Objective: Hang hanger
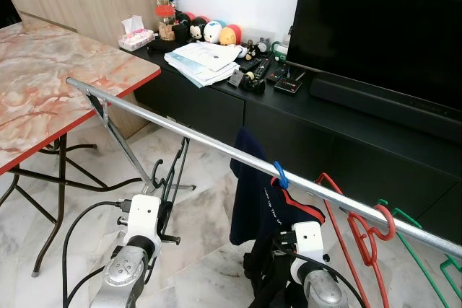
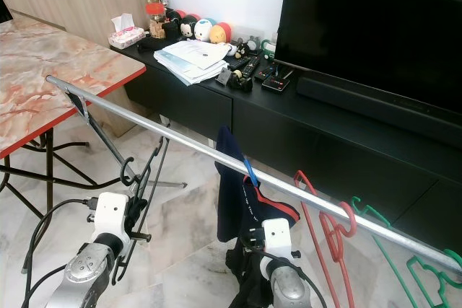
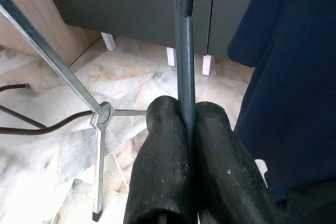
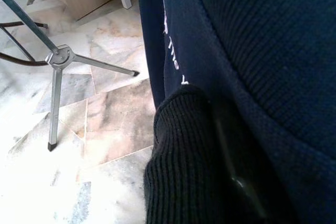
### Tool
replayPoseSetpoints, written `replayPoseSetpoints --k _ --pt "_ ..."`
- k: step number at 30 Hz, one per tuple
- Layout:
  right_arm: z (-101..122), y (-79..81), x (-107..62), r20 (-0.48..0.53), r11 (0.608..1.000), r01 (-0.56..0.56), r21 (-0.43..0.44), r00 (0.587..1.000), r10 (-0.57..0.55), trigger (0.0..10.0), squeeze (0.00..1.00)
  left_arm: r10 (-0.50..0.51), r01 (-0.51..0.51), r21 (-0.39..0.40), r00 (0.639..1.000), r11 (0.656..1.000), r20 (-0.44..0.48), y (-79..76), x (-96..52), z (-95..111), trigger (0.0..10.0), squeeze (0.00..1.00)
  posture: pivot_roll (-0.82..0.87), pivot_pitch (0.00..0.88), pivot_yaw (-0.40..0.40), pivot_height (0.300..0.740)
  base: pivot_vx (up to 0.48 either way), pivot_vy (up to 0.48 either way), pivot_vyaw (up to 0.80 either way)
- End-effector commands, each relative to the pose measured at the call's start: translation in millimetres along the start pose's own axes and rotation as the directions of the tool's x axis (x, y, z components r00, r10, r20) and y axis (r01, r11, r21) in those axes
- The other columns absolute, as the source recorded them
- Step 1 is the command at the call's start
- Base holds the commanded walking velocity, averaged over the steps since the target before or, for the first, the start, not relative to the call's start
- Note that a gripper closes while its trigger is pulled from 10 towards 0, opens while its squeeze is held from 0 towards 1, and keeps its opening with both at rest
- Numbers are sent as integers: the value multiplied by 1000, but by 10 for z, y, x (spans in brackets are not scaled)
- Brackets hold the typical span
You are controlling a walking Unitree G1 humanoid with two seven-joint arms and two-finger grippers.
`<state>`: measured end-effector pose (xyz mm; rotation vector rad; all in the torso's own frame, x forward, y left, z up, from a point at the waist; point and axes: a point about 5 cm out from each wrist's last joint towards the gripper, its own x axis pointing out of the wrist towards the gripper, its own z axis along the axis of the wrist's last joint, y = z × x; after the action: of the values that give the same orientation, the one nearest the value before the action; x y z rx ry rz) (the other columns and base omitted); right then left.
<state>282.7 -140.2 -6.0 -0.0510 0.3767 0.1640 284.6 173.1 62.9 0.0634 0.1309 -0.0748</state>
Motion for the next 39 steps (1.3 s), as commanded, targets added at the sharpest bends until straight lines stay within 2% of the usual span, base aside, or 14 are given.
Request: replayPoseSetpoints --k 1,13,39 --pt "-22 -1 -13 -2 1000 6 4 1000 -6 10000 0 -2 2 -9 1000 1000 -2 2 -21 -1 10000 0 44 69 57 740 -240 0 0" --pt "-17 -16 -13 -1 1000 11 2 1000 -11 10000 0 0 0 -11 1000 1000 -3 -1 -13 7 10000 0 44 80 53 740 -202 0 0" --pt "-28 -9 -17 -5 1000 8 4 1000 -8 10000 0 2 -2 -12 1000 1000 -8 8 -6 0 10000 0 47 89 53 740 0 0 0"
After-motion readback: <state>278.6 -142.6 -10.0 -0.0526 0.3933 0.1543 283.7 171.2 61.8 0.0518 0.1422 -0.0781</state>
